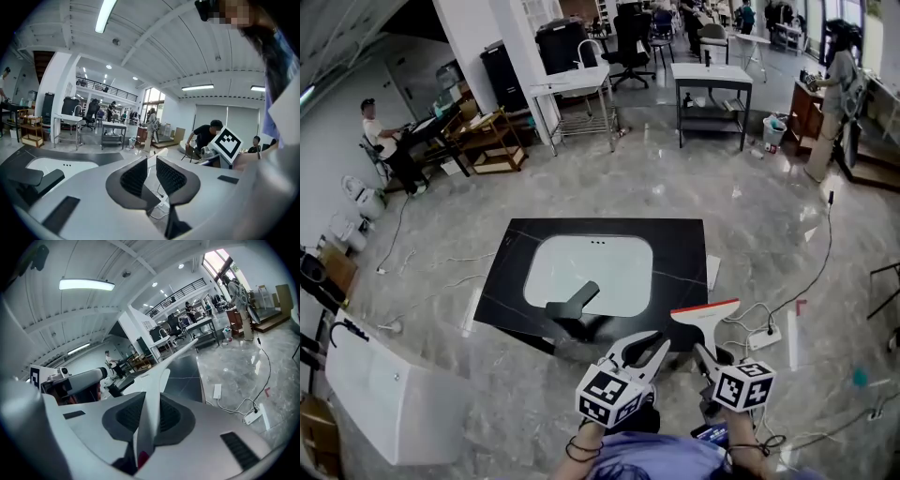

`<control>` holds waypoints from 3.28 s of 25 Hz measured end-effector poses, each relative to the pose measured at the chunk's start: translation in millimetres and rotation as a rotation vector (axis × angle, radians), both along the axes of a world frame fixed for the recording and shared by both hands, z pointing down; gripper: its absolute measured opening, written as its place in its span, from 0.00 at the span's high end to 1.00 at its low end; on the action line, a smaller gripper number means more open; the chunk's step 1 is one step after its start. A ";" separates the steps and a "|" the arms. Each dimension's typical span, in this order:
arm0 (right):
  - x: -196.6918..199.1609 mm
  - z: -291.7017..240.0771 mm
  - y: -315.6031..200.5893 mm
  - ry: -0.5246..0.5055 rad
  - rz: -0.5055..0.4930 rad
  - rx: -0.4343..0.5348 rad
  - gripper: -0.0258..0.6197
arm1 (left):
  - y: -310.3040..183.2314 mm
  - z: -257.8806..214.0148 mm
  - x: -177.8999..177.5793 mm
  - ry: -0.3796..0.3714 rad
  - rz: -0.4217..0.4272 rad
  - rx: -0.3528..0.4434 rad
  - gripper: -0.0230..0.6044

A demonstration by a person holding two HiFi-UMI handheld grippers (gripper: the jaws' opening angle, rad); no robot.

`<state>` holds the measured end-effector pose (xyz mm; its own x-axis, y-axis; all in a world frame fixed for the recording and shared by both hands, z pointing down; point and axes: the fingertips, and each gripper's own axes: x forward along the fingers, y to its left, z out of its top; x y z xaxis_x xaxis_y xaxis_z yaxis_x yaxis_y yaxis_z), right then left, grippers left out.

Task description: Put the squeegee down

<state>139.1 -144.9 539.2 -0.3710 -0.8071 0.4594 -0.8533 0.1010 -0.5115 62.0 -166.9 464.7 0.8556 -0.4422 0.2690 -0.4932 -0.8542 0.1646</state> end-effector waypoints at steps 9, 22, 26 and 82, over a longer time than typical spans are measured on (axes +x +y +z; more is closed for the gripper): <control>-5.4 20.5 -63.0 0.015 0.044 -0.063 0.88 | -72.2 6.2 -8.9 0.018 0.045 -0.014 0.86; -12.8 37.2 -119.9 0.044 0.059 -0.091 0.88 | -118.0 22.0 -20.2 0.027 0.085 -0.040 0.86; -11.1 39.9 -141.6 0.066 0.028 -0.085 0.89 | -123.8 25.6 -24.5 0.035 0.064 -0.051 0.86; 38.6 155.9 -215.2 0.291 -0.194 -0.326 0.55 | -152.4 27.4 -2.7 -0.011 -0.113 -0.057 0.86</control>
